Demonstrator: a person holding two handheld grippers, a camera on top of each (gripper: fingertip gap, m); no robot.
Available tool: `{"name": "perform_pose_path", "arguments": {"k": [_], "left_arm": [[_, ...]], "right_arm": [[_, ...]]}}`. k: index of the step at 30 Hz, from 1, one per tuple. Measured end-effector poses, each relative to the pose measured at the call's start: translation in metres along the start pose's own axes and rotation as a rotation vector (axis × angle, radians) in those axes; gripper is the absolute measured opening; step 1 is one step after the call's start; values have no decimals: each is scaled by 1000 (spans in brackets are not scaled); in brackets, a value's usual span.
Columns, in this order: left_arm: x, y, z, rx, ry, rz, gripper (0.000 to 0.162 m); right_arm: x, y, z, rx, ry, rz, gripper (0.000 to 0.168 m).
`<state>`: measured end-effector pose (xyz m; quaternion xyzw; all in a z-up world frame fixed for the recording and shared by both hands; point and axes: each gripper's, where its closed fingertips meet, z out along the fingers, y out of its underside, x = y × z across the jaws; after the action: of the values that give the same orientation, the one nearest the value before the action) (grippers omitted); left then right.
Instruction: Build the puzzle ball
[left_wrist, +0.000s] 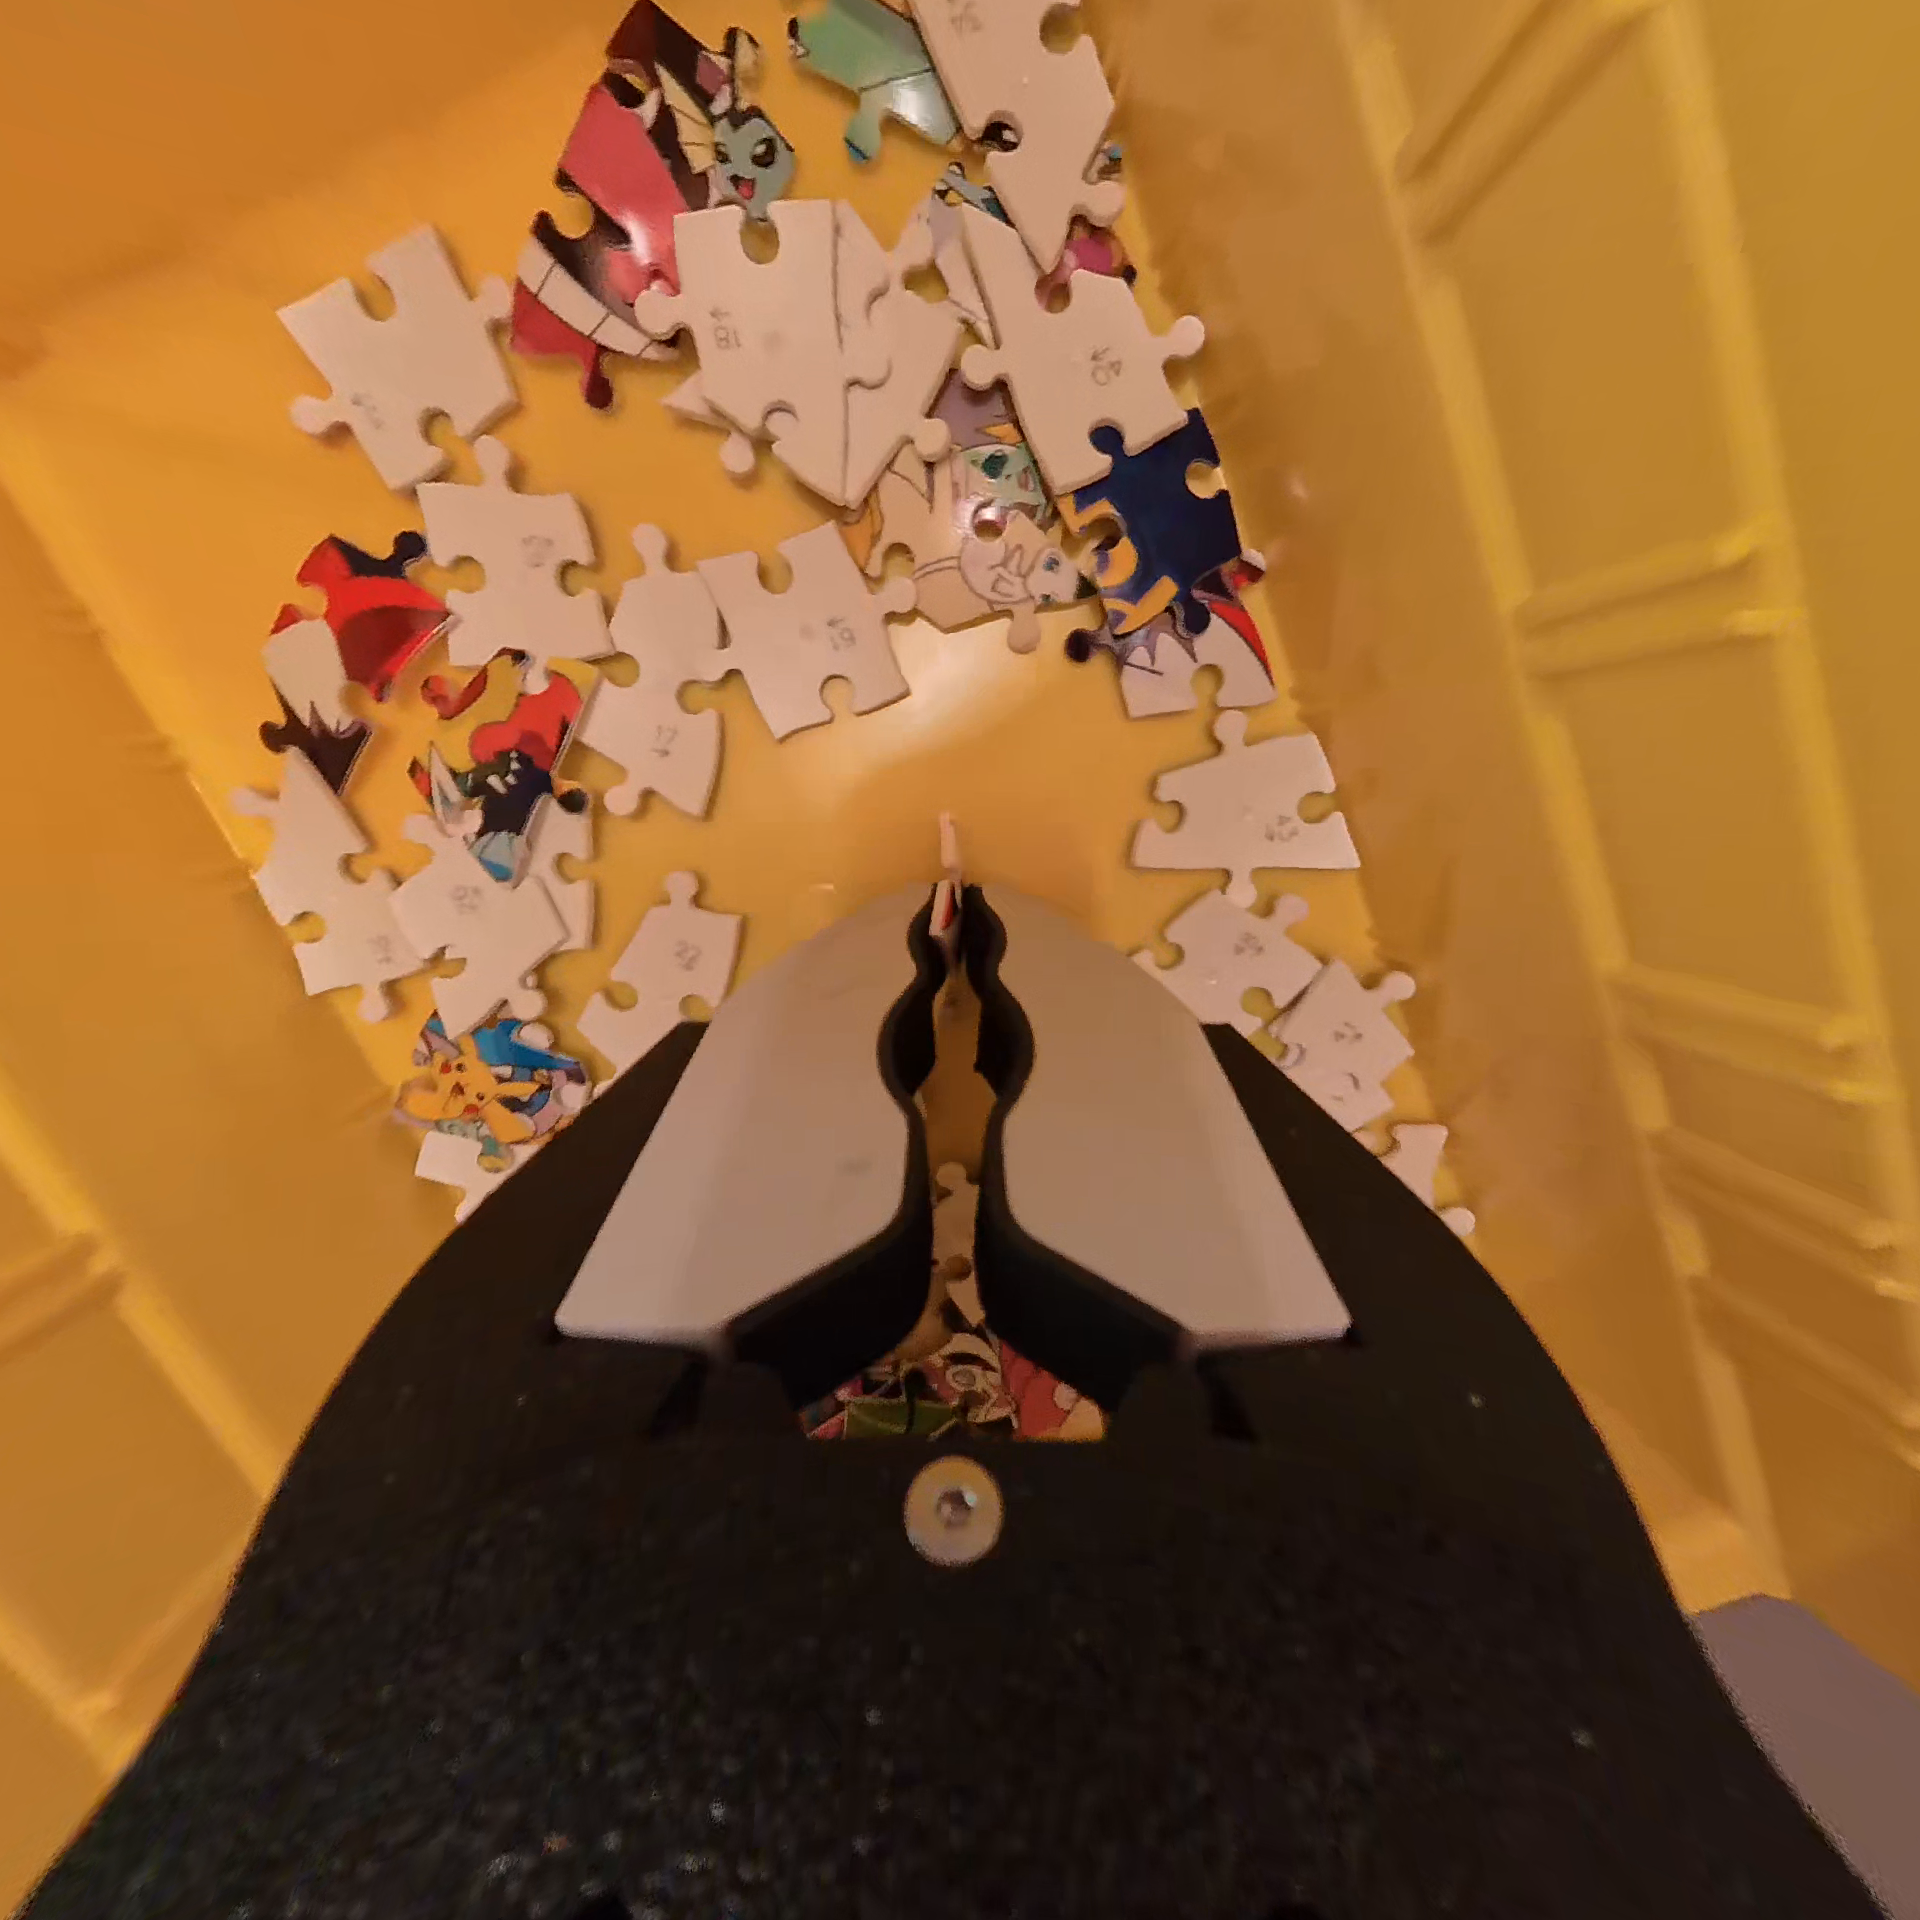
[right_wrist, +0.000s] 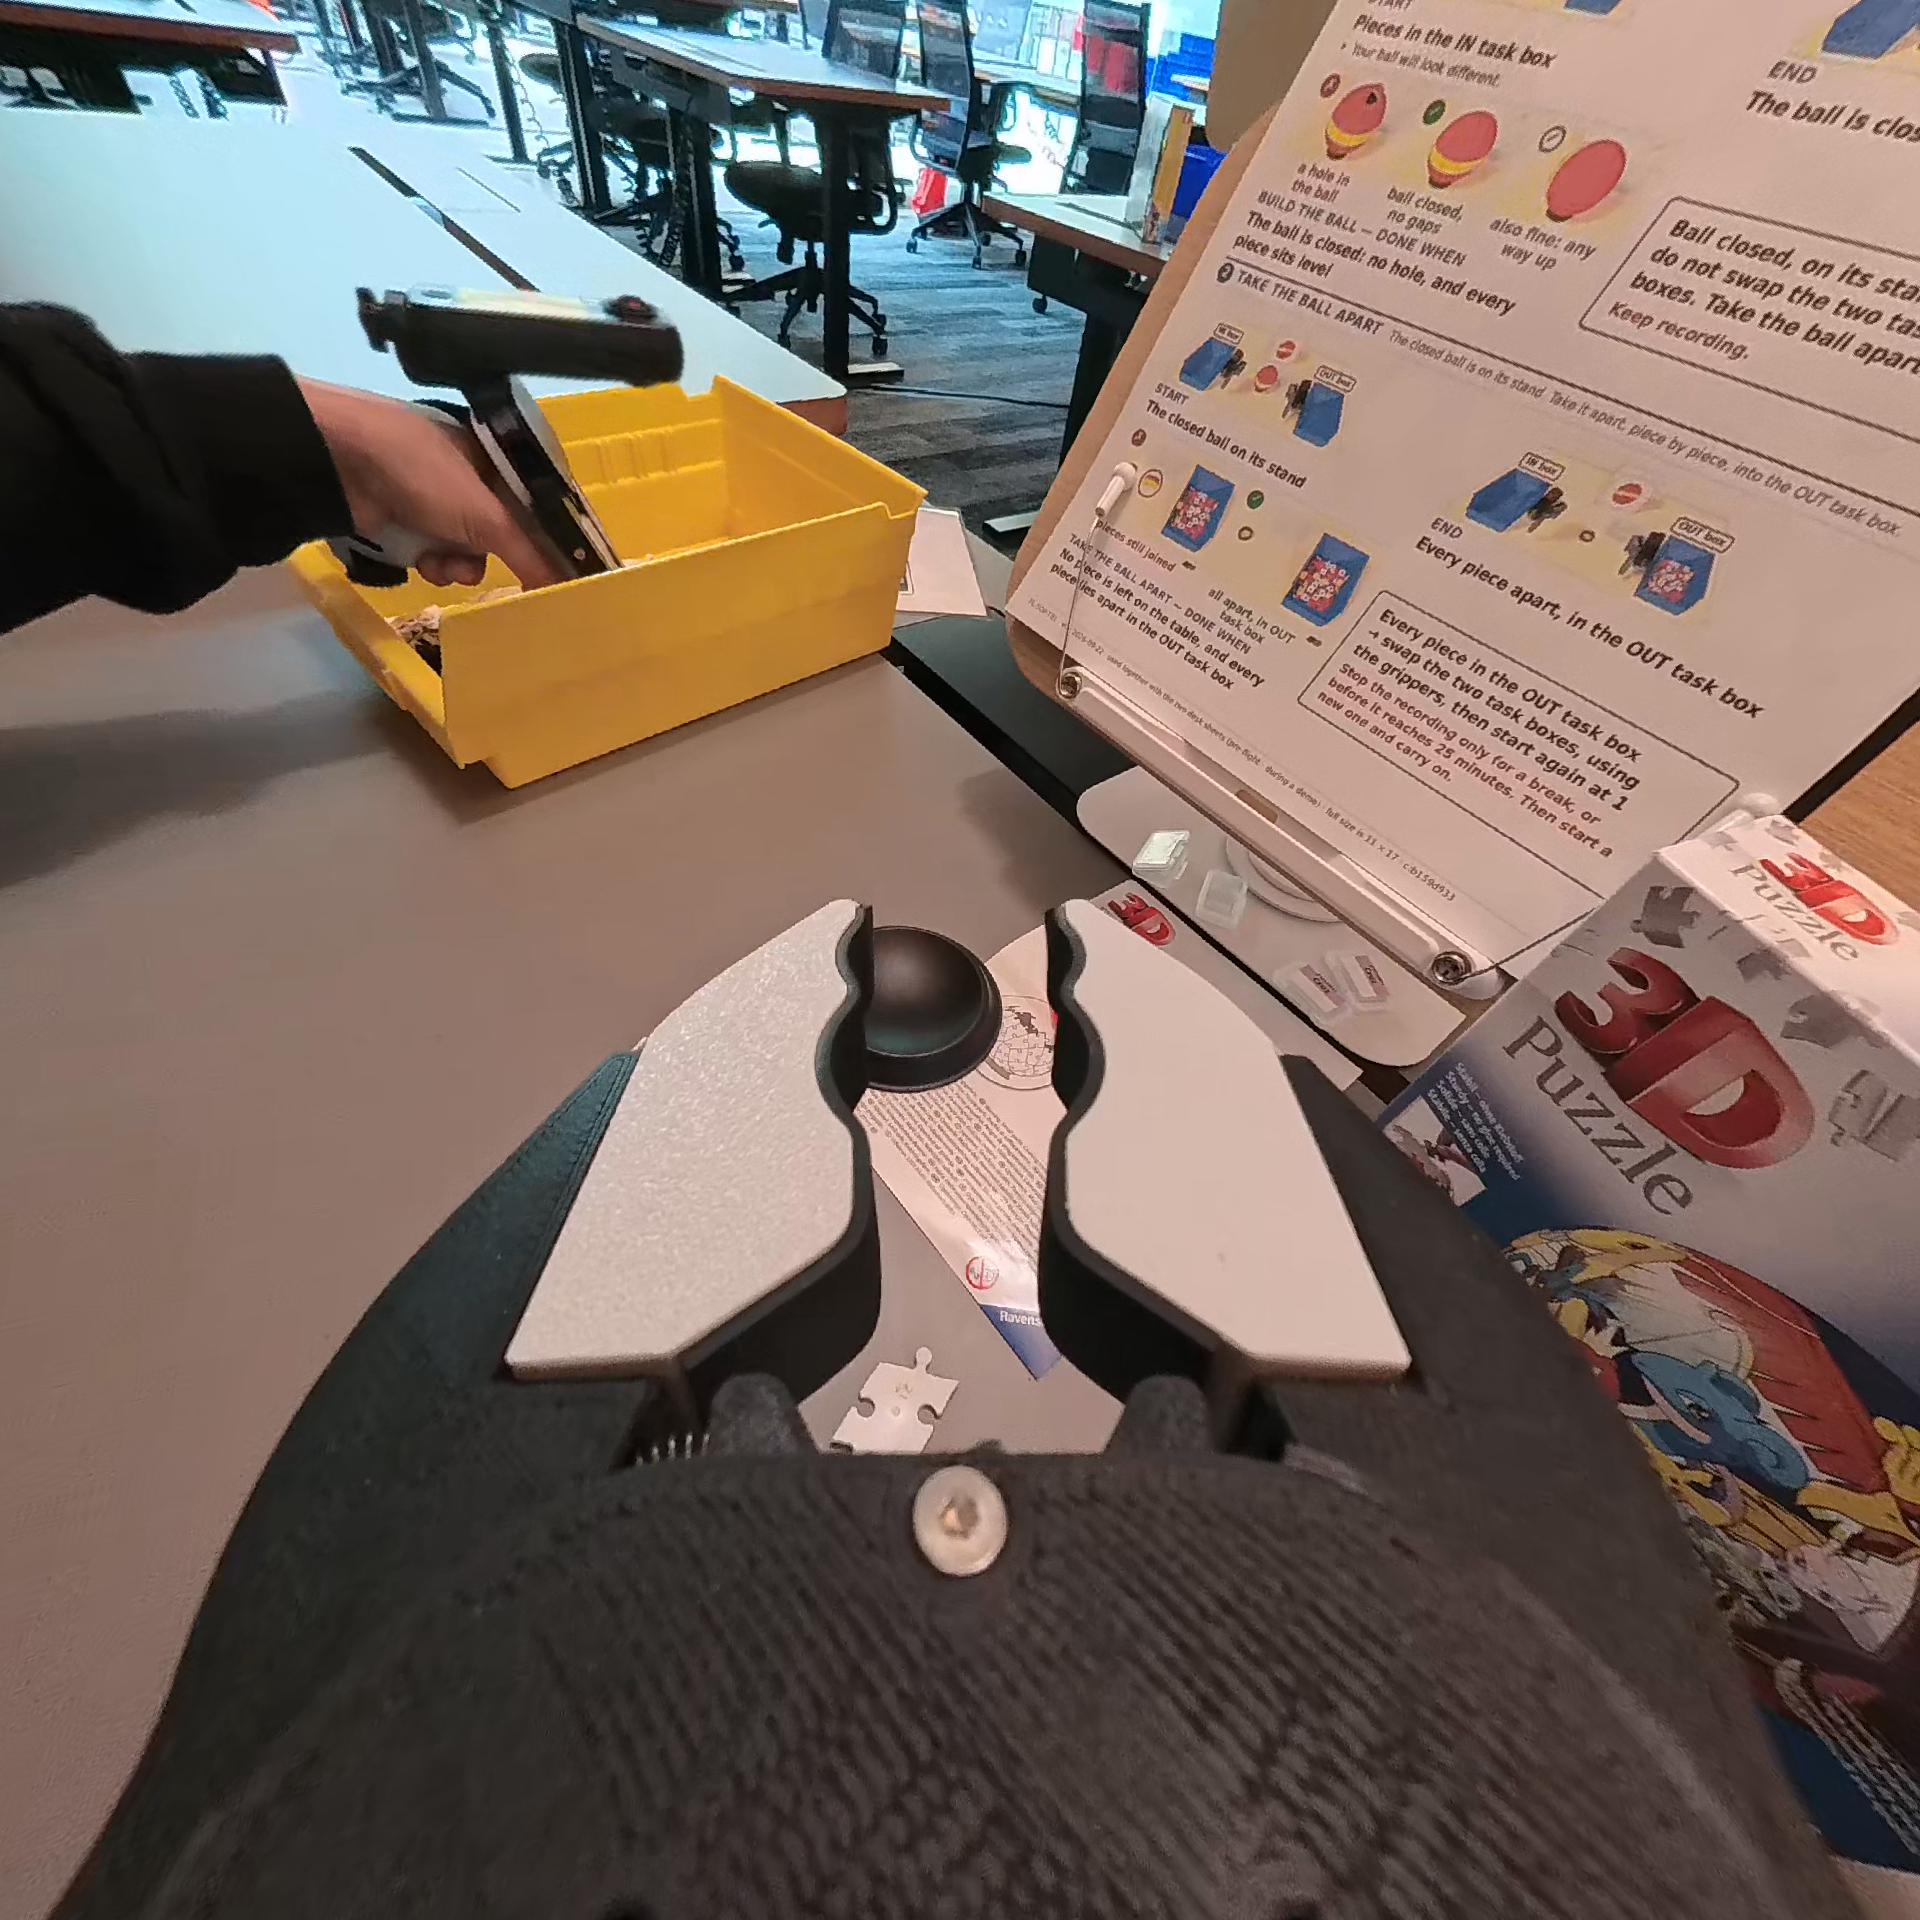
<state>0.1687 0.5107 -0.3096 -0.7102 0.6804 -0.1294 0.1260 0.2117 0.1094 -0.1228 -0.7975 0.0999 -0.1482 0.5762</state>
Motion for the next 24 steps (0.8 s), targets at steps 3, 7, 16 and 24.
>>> {"name": "perform_pose_path", "arguments": {"k": [3, 7, 16, 24], "left_arm": [[-2, -4, -8, 80, 29, -32, 2], [2, -14, -28, 189, 106, -77, 2], [114, -47, -163, 717, 838, 2, 2], [257, -10, -251, 1115, 978, 526, 2]], "right_arm": [[1, -1, -2, 3, 5, -2, 32], [3, -2, -4, 10, 12, 5, 32], [-28, -26, 2, 118, -116, 11, 32], [-132, -72, 15, 302, -562, 163, 34]]}}
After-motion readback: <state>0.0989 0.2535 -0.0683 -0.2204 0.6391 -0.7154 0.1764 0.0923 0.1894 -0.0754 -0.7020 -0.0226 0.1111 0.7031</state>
